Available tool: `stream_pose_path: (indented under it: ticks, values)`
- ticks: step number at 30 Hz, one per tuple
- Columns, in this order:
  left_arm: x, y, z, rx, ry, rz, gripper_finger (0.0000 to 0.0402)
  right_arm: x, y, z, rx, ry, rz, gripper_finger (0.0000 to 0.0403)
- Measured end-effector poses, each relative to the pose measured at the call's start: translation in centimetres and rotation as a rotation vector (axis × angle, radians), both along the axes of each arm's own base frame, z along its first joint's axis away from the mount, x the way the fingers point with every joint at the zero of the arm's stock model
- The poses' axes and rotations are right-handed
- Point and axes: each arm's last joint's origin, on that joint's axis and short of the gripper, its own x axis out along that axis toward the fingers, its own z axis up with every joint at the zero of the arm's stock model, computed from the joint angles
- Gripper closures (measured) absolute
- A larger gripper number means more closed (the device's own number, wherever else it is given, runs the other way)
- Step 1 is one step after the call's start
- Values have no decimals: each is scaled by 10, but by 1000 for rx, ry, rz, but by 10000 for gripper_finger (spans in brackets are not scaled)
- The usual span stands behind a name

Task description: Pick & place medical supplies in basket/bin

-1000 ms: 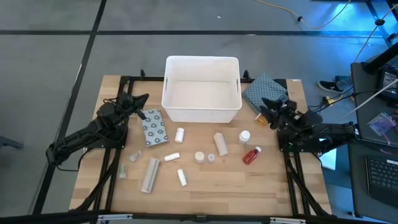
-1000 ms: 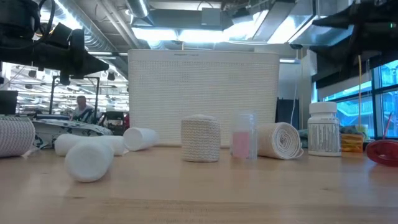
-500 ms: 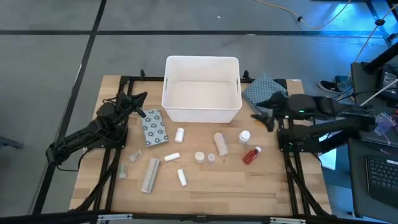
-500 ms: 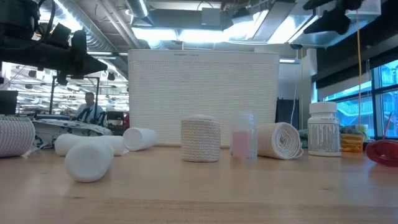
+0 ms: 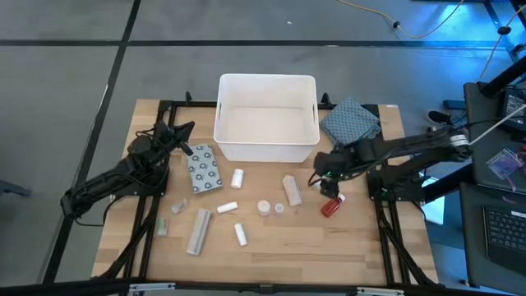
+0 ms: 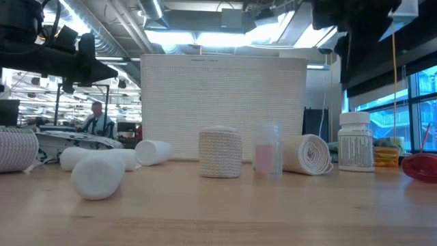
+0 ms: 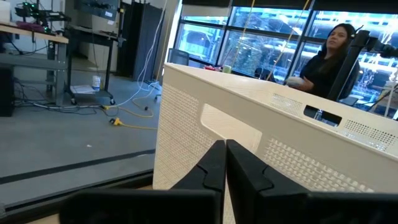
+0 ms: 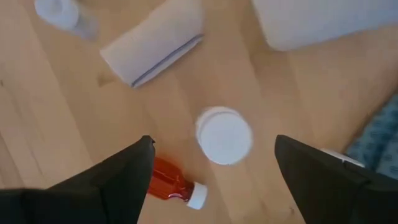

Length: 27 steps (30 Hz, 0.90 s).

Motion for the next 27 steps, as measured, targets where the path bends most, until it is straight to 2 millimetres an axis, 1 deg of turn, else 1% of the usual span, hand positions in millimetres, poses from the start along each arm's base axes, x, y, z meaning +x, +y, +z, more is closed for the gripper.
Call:
stream_pose_path:
  ticks: [7,14,17,24,27]
  values:
    - [0,0,0,0,0,0,394,11,-2,-16,5,65,-74,72]
    - [0,0,0,0,0,0,395,5,-10,-35,17,111,-198,72]
    - [0,0,0,0,0,0,394,6,-11,-40,21,92,-208,72]
    - [0,0,0,0,0,1,396,4,-15,-59,71,80,-240,73]
    - [0,0,0,0,0,1,395,5,-15,-62,75,70,-240,86]
